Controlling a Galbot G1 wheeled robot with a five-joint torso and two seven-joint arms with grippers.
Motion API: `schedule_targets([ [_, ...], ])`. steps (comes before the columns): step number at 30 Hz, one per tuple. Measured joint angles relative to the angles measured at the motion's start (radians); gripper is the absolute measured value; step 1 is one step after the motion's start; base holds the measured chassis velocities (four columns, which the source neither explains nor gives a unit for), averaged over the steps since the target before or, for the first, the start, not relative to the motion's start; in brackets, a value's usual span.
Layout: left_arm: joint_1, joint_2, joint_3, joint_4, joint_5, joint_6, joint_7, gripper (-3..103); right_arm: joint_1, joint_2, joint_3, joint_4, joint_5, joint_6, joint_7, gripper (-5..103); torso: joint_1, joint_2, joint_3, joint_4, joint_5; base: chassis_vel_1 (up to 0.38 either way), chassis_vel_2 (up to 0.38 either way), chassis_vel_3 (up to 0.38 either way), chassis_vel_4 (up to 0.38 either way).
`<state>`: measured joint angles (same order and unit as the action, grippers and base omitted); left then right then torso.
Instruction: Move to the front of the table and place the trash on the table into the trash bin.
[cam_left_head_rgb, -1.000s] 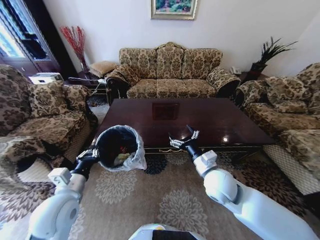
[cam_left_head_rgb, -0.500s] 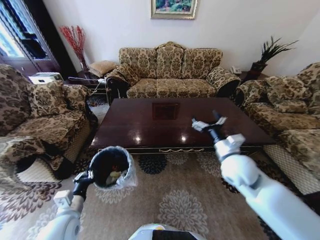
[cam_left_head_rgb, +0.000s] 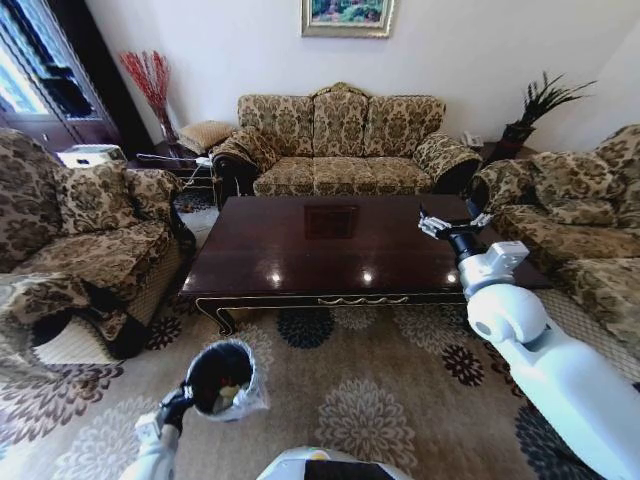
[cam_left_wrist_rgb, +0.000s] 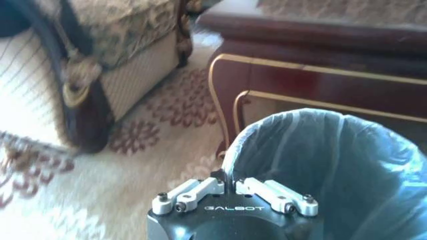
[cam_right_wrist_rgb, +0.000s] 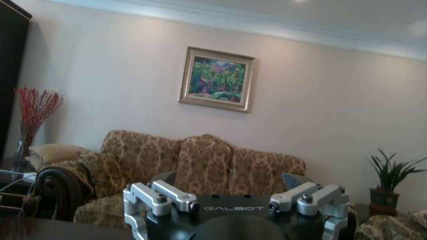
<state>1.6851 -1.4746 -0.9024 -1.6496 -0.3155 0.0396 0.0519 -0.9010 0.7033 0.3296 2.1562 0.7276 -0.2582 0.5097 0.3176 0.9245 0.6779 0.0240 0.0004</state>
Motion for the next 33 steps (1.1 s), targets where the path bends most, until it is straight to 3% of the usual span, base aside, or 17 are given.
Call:
schedule_targets([
  [10,-0.148,-0.006,0.024,0.276,0.011,-0.141,0.018,3,0.0,-0.022,0.073,-0.01,0.037,0.003,-0.005,100,0.0,0.0,0.0,-0.0005,-0.0004,0.0,0.0,0.0,0.0],
  [18,-0.215,-0.014,0.021,0.461,0.031,-0.202,0.032,3,-0.01,-0.041,0.087,-0.002,0.054,0.002,-0.005,100,0.0,0.0,0.0,-0.0003,-0.0007,0.0,0.0,0.0,0.0],
  [23,-0.22,-0.015,0.02,0.49,0.037,-0.216,0.029,0,-0.013,-0.041,0.083,0.003,0.054,0.001,-0.004,100,0.0,0.0,0.0,-0.0002,0.0,0.0,0.0,0.0,0.0],
  [27,-0.225,-0.02,0.022,0.51,0.039,-0.231,0.028,4,-0.015,-0.036,0.074,0.009,0.053,0.001,-0.003,100,0.0,0.0,0.0,0.0001,-0.0006,0.0,0.0,0.0,0.0],
  [33,-0.266,-0.019,0.021,0.579,0.038,-0.258,0.026,31,-0.027,-0.037,0.075,0.02,0.052,0.001,-0.002,100,0.0,0.0,0.0,-0.0002,-0.0002,0.0,0.0,0.0,0.0],
])
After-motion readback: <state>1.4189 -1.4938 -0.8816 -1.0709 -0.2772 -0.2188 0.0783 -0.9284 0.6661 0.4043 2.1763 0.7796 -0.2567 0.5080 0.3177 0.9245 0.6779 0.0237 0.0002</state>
